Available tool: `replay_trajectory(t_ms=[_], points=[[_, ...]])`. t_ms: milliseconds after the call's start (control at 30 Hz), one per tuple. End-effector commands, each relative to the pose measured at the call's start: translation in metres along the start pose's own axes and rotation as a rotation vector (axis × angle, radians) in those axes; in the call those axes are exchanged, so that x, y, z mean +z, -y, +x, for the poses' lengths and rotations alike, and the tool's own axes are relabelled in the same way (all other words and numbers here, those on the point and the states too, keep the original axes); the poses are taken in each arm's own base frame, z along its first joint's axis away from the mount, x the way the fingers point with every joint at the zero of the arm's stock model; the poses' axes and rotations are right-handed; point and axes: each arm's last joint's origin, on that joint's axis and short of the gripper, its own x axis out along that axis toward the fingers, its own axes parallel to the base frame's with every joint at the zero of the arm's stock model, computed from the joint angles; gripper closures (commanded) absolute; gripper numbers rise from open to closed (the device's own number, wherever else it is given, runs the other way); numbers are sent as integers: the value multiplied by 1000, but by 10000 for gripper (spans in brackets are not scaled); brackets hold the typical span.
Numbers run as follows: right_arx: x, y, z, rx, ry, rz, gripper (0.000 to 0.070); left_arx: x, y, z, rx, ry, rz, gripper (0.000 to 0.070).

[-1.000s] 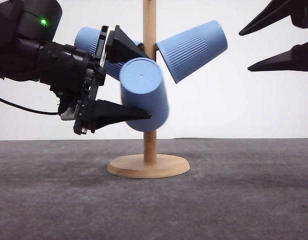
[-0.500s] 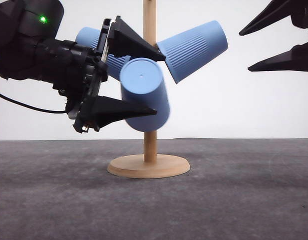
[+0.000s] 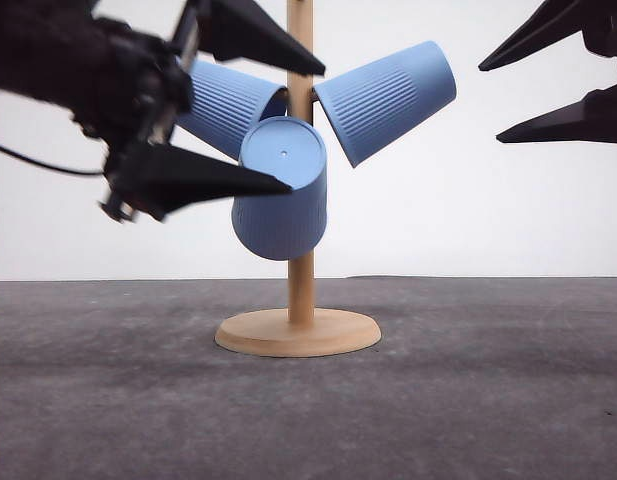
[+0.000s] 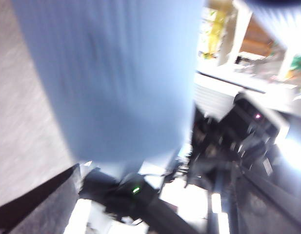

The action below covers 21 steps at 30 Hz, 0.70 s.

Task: Place three cups

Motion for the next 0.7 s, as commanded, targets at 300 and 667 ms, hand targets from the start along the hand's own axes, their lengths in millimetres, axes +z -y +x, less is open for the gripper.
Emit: replay_trajectory(t_ms=[300, 667], points=[[2, -1, 0, 0, -3, -15, 404, -62, 17, -59, 168, 129, 343, 244], [2, 3, 0, -129, 13, -59, 404, -95, 20, -122, 432, 593, 760, 428]])
